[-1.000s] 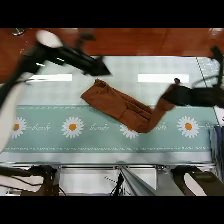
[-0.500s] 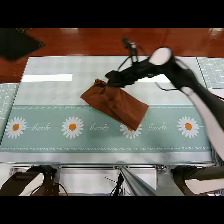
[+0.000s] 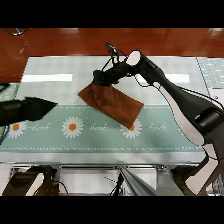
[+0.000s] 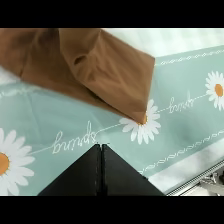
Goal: Fold the shirts.
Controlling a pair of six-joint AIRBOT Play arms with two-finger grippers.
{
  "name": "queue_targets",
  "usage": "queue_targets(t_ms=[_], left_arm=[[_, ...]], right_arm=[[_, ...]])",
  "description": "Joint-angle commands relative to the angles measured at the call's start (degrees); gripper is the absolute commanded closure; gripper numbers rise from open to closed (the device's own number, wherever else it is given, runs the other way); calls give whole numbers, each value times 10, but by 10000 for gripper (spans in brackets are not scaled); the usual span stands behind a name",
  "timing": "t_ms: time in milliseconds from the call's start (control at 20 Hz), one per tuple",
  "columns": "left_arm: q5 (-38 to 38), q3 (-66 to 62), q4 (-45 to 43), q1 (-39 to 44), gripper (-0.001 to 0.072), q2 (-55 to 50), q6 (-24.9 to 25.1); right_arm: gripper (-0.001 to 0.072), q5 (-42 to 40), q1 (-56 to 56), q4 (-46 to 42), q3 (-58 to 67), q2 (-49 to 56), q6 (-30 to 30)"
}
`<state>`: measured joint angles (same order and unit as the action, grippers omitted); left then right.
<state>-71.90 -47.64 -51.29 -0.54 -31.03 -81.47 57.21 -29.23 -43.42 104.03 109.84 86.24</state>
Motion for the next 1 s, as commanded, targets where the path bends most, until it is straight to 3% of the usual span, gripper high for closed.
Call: queue_targets(t_ms=[0,250,350,450,600,700,800,850,950], left_arm=[[83,99,16,0,684,10,-2],[127,160,16,0,684,-16,-2],[127,180,16,0,684,-15,-2],[123,191,16,0,684,-15,-2],[124,198,16,0,684,-15,-2],[124,201,17,0,684,-15,-2],[125,203,17,2,684,-16,-2],[126,204,18,4,684,-16,-2],[131,204,18,10,684,-16,-2]], right_arm=[[79,18,-1,16,15,10,6],[79,199,96,-63,15,-75,6],[79,279,151,-163,8,-150,6],[79,298,195,-289,-54,-253,9],[79,185,254,-347,-296,-442,39],[79,47,275,-322,-504,-561,116],[83,-103,268,-225,-690,-639,194],[84,-168,257,-147,-760,-652,200],[85,-260,217,-6,-841,-635,154]])
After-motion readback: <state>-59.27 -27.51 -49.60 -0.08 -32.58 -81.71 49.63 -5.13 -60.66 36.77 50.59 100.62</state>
